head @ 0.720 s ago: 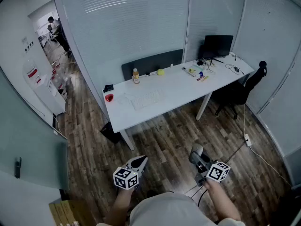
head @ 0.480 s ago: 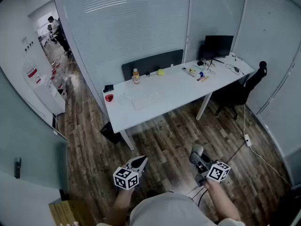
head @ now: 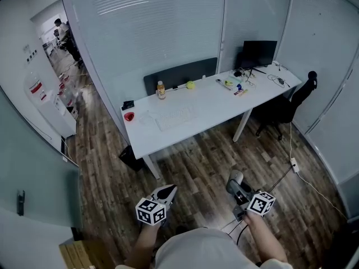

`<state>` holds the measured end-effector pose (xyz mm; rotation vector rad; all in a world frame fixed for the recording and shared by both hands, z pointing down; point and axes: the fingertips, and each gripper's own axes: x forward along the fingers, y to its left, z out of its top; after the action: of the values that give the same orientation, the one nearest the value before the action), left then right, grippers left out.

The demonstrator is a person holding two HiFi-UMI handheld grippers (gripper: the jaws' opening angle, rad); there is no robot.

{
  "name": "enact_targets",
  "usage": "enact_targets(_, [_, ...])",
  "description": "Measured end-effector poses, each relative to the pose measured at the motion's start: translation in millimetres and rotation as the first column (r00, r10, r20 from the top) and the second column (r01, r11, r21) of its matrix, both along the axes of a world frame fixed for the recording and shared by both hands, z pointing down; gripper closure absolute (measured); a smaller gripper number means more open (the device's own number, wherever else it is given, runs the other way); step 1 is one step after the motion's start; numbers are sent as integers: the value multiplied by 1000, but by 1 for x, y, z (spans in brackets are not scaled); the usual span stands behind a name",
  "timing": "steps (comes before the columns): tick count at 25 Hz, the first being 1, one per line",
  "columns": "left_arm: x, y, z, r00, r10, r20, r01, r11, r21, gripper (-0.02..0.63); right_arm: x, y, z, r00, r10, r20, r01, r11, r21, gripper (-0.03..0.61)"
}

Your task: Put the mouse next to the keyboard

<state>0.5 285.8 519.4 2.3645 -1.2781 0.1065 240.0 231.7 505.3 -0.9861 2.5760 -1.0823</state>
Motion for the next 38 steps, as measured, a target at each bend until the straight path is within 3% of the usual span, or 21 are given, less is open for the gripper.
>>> enact_targets(15, [-34,-6,9,998,66,4,-65,998,-7,595,-36,4,11,998,48,-26,-49,999,-14,426])
enact_targets(24, [-59,-12,16,998,63,0,-63,998,-17,596,-57,1,22,998,48,-34,-49,998,-31,426])
enact_targets(38, [-61,-70,20,1000,20,7,-20,999,-25,597,-65,-67,30,1000,-1,-29,0,999,-40,426])
